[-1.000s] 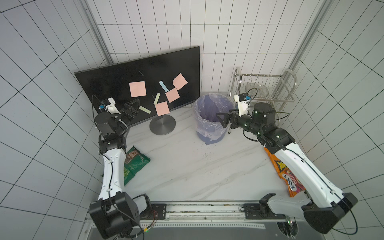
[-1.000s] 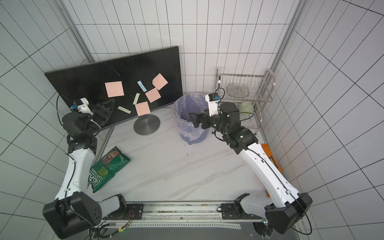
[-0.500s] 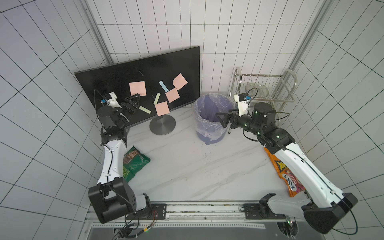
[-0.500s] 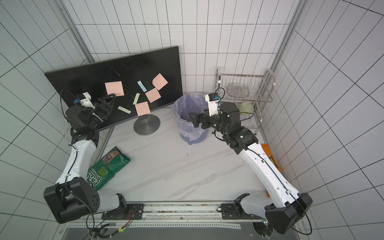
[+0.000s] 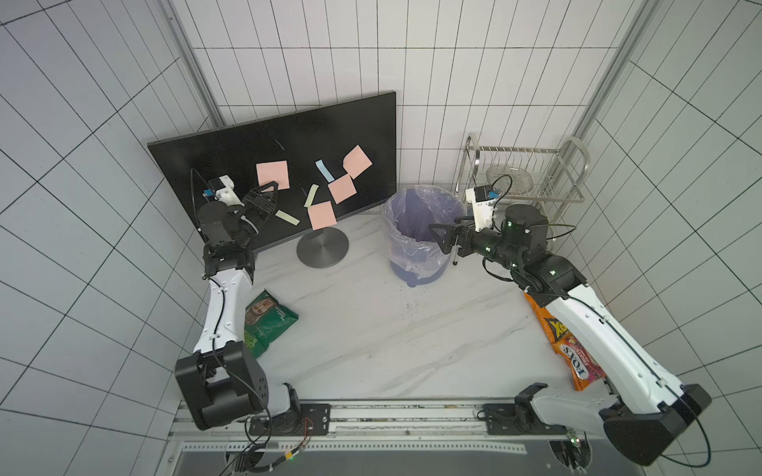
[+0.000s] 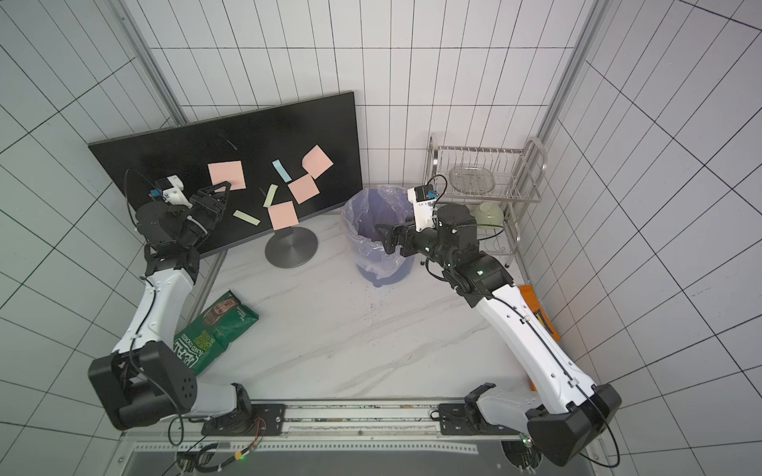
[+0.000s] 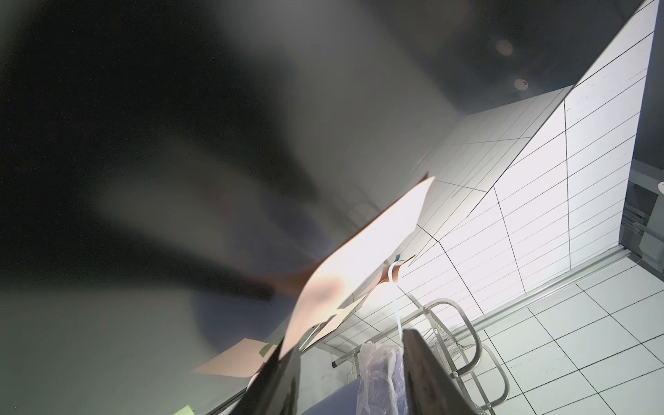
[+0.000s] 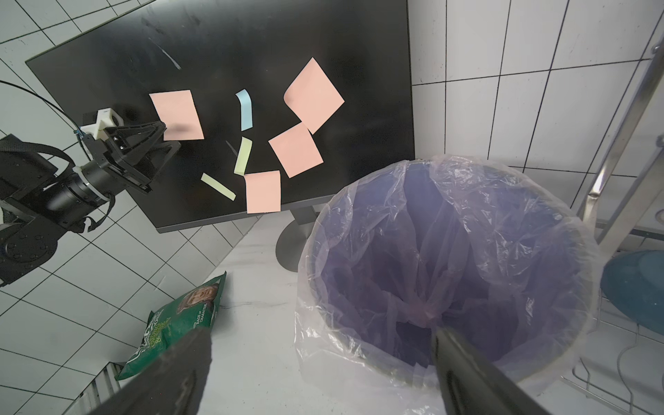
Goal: Remove the sticky note from the monitor
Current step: Tear off the sticky note from the monitor.
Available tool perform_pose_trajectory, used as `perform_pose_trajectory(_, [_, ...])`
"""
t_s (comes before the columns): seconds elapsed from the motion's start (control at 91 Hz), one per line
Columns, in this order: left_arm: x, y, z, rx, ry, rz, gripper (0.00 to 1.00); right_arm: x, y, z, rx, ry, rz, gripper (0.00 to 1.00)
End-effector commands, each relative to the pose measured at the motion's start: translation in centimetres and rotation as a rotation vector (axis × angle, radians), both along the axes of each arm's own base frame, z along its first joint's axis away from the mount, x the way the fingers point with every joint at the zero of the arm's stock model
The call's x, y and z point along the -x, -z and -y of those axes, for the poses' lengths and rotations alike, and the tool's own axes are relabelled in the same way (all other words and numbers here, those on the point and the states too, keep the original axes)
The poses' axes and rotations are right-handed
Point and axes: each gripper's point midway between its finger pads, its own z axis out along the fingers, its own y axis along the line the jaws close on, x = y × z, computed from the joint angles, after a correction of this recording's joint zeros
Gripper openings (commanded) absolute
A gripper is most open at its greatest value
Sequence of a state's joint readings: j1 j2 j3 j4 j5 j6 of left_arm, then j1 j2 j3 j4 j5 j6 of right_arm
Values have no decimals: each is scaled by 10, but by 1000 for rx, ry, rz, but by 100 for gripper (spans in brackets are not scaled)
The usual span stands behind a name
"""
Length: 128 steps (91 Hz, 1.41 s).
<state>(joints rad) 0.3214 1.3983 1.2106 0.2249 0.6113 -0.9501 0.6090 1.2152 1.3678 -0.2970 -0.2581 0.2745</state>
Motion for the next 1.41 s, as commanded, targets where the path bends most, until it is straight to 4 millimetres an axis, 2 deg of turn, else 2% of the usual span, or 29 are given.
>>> perform_pose_trajectory(0.0, [-3, -12, -2, -15, -13, 28, 45, 6, -11, 1, -28, -10, 27, 99])
perform_pose_trajectory(0.176, [-2, -19, -2, -22, -18, 40, 36, 7, -11, 2, -30, -9, 29, 99])
perform_pose_trajectory(0.385, [-1, -16, -3, -22, -24, 32, 31, 7, -12, 1, -31, -11, 29, 99])
perform_pose_trajectory(0.484, [-1, -15, -4, -20, -30, 30, 22, 7, -13, 1, -33, -12, 30, 99])
perform_pose_trajectory(0.649, [-1, -13, -3, -16, -26, 23, 0, 7, -13, 1, -35, -13, 29, 99])
perform_pose_trajectory(0.869, [12, -17, 3, -27, -18, 35, 0, 10, -16, -1, -44, -32, 31, 99])
perform_pose_trajectory(1.198, [41, -32, 41, -108, -4, 59, 0, 13, -33, -1, -77, -46, 67, 99])
perform_pose_trajectory(1.264, [48, -37, 56, -130, 16, 63, 0, 14, -39, -3, -95, -58, 81, 99])
perform_pose_trajectory(1.396, [60, -43, 100, -167, 98, 77, 0, 14, -45, -6, -109, -68, 92, 99])
